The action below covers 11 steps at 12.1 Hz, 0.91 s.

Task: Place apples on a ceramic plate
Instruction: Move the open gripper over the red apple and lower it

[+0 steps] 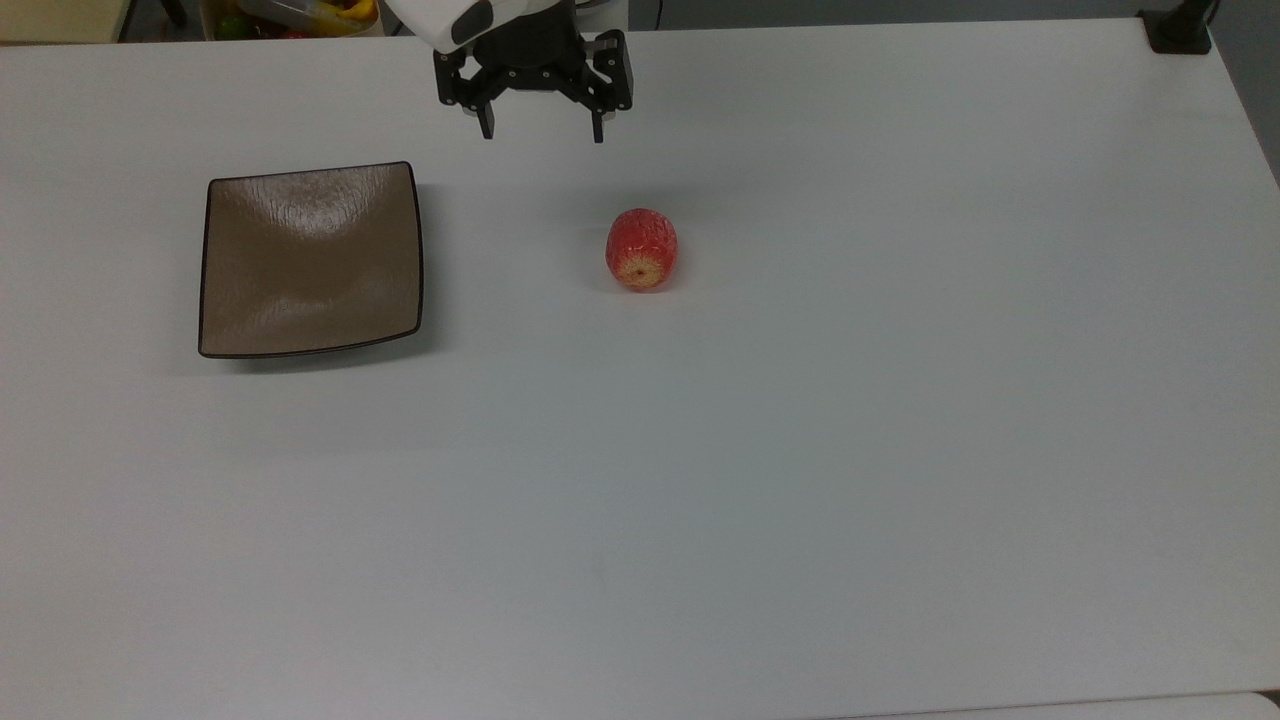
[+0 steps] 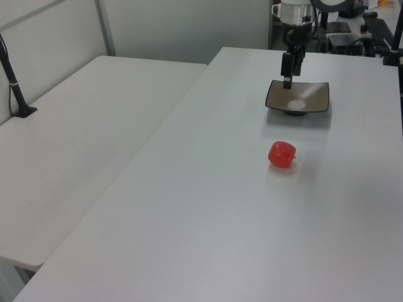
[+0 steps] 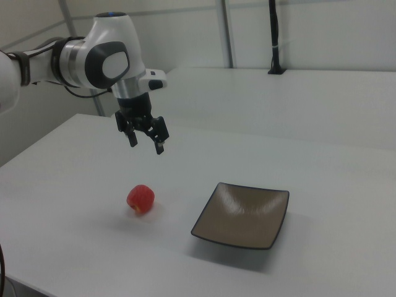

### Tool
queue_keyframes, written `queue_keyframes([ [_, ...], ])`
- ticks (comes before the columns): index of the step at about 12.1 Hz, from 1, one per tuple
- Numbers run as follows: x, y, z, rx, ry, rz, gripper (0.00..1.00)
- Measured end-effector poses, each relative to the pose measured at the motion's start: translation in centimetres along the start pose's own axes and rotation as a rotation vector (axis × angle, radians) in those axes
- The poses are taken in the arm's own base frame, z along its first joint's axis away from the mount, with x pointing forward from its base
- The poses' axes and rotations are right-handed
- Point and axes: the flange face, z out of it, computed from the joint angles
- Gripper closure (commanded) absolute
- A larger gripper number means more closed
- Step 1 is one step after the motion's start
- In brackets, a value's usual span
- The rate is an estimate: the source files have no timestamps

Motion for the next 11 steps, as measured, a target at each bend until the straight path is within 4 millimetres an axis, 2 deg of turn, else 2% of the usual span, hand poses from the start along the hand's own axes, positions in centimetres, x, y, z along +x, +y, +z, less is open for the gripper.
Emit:
queue_keyframes([
  [9, 0.0, -0.7, 1.1, -0.012, -0.011, -0.020, 0.00],
  [11, -0.2, -1.2, 1.9, -0.013, -0.017, -0.029, 0.00],
])
